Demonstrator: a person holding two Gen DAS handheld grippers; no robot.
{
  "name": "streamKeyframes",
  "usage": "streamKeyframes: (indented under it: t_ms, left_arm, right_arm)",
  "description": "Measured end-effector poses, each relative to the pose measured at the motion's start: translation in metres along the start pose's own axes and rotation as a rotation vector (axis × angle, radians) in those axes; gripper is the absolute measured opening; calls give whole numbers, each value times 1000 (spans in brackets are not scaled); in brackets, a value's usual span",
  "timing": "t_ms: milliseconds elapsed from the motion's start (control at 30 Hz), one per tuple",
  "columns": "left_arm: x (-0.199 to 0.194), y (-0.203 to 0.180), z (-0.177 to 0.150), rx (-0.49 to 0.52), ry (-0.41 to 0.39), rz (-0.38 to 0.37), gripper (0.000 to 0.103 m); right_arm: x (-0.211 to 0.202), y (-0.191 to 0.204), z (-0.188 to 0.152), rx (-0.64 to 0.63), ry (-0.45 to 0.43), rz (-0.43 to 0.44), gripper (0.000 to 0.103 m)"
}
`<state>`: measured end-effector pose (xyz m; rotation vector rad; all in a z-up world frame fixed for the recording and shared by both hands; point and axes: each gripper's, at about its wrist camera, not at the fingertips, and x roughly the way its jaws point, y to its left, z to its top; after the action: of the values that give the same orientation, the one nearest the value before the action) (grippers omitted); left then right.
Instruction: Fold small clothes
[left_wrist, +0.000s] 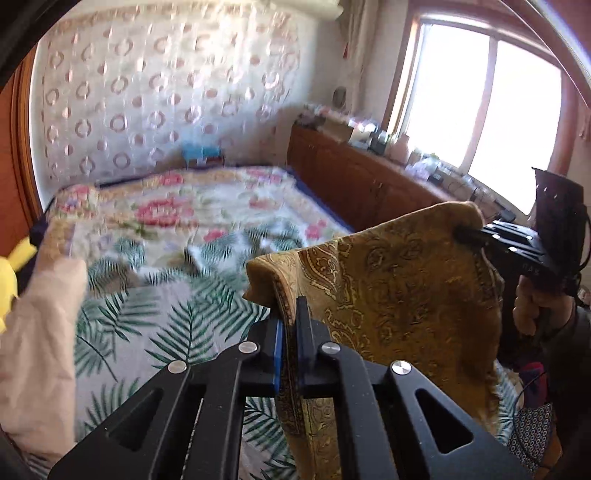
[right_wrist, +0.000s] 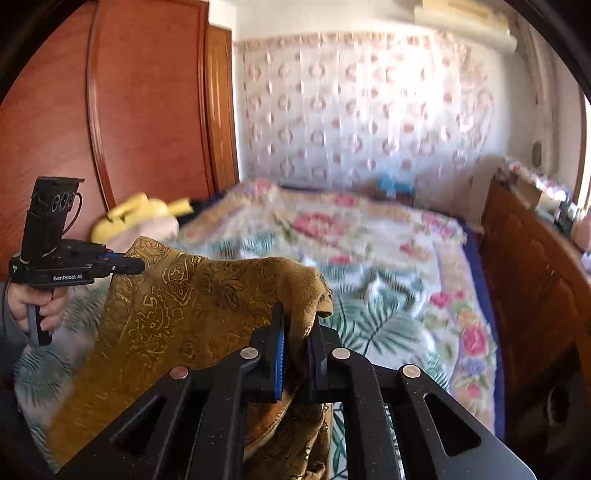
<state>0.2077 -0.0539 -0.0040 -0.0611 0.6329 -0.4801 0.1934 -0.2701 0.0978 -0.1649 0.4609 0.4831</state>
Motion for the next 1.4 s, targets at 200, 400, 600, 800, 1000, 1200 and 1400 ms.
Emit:
streamKeyframes:
  t_ms: [200, 400, 600, 800, 1000, 1200, 1400]
  left_arm:
    - [-112, -26, 23, 50, -216, -20, 6]
    - [-201, -42, 24, 88, -352, -10, 6]
    - [-258, -34, 31, 112, -438, 17, 6]
    - [-236, 4, 32, 88, -402, 97, 6]
    - [-117, 76, 31, 78, -234, 230, 7]
    - [8, 145, 2, 48, -30, 325, 8]
    - [22, 144, -21, 25, 23, 250, 44]
  right_arm:
    - [-93, 31, 24, -29, -176, -16, 9]
    - [-173, 73, 35, -71, -282, 4, 9]
    - [-214, 93, 47, -84, -346, 92, 8]
    - [-175, 96, 63, -84, -264, 119, 9]
    - [-54, 67, 73, -45, -64, 15, 9]
    - [86, 24, 34, 92, 205, -164, 16]
    - [106, 18, 15, 49, 251, -111, 28]
